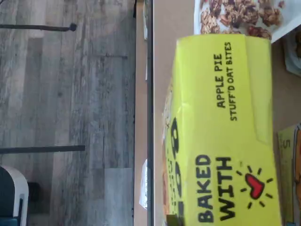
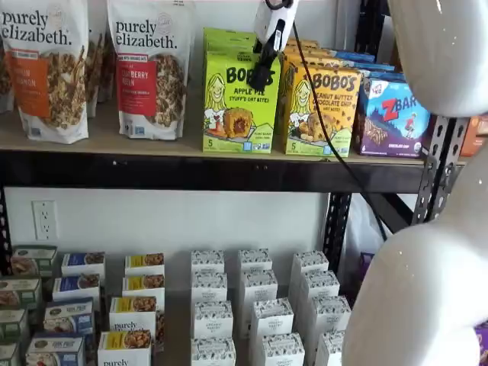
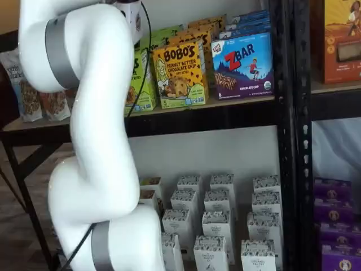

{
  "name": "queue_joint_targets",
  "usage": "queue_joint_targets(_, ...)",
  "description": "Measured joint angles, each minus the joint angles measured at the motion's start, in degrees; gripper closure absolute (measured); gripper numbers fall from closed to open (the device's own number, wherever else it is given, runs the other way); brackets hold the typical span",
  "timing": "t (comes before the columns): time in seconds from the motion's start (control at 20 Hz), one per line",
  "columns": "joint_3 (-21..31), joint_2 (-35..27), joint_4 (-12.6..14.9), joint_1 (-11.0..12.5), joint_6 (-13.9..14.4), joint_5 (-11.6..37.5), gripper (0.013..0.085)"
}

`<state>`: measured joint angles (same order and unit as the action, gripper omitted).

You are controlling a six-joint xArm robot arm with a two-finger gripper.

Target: Pick the green box on the top shelf, the fourth from the left

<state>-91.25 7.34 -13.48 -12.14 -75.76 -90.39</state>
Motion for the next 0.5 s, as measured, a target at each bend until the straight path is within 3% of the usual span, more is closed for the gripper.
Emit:
queue_joint_targets(0.05,-0.12,-0.04,-0.02,0.02,0.00,-0.20,0.0770)
queue_joint_targets(0.5,-0.66,-0.15,0.50,-0.19,0.22,-1.17,0.0770)
